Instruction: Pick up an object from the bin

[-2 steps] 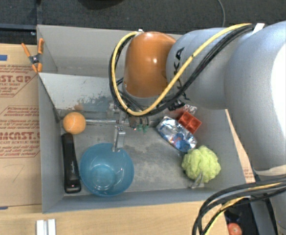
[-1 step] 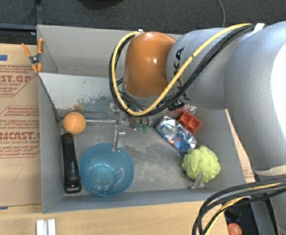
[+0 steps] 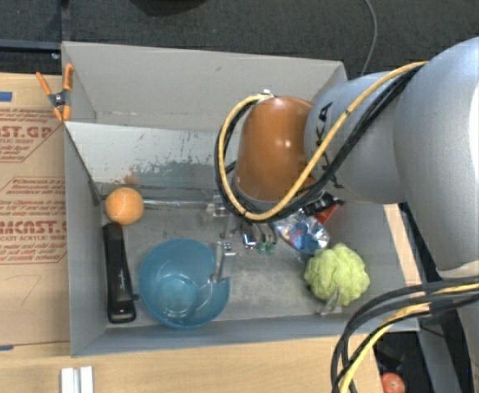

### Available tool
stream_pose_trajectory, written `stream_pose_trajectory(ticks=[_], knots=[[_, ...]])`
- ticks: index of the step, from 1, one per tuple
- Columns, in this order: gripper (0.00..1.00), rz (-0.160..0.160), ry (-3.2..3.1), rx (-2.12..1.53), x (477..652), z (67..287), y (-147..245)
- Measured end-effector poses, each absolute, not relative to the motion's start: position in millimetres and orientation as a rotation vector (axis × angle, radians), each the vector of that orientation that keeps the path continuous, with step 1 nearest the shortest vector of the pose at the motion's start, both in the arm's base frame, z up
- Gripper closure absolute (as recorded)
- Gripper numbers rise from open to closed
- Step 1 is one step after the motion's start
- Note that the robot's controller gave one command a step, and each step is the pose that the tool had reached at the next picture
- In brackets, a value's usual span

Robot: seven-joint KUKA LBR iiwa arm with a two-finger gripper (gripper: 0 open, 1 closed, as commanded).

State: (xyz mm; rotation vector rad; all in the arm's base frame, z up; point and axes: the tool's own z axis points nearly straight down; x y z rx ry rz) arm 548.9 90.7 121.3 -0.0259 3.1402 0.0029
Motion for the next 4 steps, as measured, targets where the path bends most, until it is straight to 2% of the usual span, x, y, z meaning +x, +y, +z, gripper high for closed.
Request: stream_pose_trajectory(ticks=[1,2,4], knots=[[0.0,0.008,3.133,-0.03,559.6,115.6,88.3],[1.0,0.016,3.125,0.18,533.7,73.2,116.9],[1.0,0.018,3.125,0.198,534.5,74.9,113.8]])
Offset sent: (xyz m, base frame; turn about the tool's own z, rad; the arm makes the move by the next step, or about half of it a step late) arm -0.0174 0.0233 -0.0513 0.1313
